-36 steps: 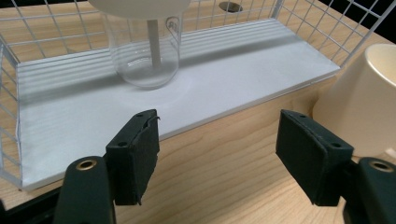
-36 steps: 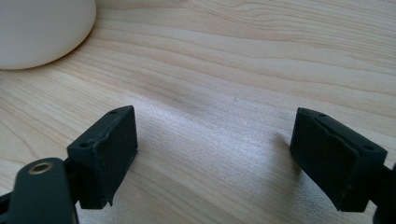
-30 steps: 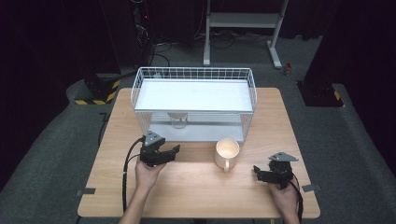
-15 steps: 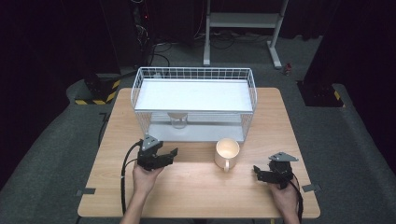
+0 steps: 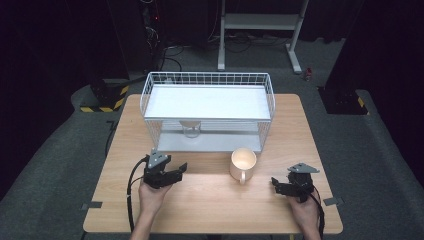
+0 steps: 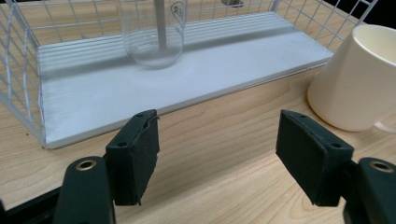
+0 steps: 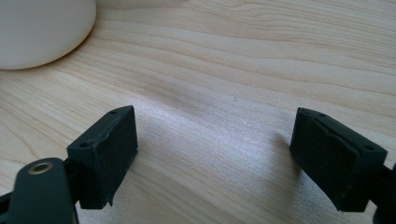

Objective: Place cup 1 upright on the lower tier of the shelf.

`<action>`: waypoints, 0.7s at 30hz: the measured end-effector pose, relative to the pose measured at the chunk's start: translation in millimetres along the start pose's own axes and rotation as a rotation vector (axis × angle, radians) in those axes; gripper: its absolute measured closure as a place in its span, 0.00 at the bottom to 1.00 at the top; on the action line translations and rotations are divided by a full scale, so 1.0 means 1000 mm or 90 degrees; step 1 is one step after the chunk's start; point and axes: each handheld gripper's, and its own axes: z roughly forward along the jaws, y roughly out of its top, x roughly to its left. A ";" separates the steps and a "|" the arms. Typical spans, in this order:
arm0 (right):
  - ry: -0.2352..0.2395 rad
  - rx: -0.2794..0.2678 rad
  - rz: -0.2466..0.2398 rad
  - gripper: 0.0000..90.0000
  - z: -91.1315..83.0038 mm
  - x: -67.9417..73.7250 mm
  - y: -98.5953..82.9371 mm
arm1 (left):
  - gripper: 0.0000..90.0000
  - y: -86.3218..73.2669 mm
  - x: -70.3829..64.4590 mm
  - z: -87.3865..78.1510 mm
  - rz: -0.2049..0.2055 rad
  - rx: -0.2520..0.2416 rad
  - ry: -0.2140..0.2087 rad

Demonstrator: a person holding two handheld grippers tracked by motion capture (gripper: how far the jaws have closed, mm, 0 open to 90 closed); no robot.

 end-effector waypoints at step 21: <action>0.000 0.000 0.000 0.17 0.000 0.000 0.000 | 0.34 -0.021 -0.005 -0.004 -0.003 0.004 0.013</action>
